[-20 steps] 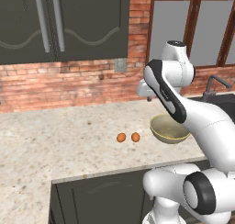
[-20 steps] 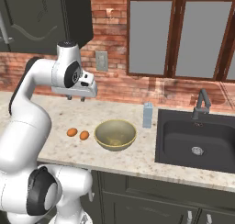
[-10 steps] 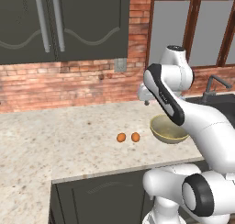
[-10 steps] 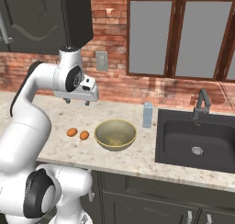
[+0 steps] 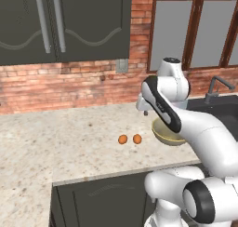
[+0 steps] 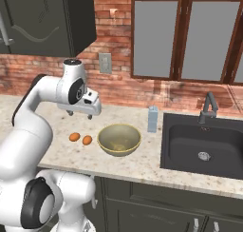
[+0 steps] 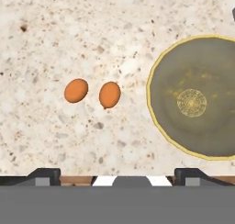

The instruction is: Gather the eggs and milk located in the vicinity of the sink area and place them right next to the bowl.

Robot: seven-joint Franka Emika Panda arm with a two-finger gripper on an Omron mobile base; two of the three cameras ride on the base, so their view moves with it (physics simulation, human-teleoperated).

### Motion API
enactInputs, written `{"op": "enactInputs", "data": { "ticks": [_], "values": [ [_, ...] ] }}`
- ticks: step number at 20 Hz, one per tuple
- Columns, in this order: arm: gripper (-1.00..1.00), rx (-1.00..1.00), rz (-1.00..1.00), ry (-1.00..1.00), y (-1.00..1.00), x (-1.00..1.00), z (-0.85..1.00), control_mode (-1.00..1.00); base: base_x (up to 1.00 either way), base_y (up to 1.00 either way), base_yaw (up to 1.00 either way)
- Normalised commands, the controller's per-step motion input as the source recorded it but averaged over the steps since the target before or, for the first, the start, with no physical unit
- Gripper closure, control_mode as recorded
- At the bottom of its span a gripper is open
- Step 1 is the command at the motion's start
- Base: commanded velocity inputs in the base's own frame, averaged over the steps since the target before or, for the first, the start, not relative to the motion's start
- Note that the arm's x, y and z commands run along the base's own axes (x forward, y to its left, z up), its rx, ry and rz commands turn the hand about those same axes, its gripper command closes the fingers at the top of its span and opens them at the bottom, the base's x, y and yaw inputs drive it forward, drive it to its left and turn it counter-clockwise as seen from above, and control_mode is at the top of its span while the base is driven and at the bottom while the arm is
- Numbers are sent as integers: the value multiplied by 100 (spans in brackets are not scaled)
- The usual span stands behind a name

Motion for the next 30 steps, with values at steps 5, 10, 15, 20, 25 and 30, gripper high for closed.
{"op": "enactInputs", "data": {
  "ticks": [5,10,15,20,25,30],
  "values": [
    [-100,0,-11,4,2,0,-41,-100,0,0,0],
    [-100,0,-10,10,4,0,-41,-100,0,0,0],
    [-100,2,-8,2,3,22,-45,-100,0,0,0],
    [-100,2,-7,7,14,40,-38,-100,0,0,0],
    [-100,0,-2,19,31,30,-6,-100,0,0,0],
    [-100,0,-2,14,23,1,0,-100,0,0,0]
  ]
}}
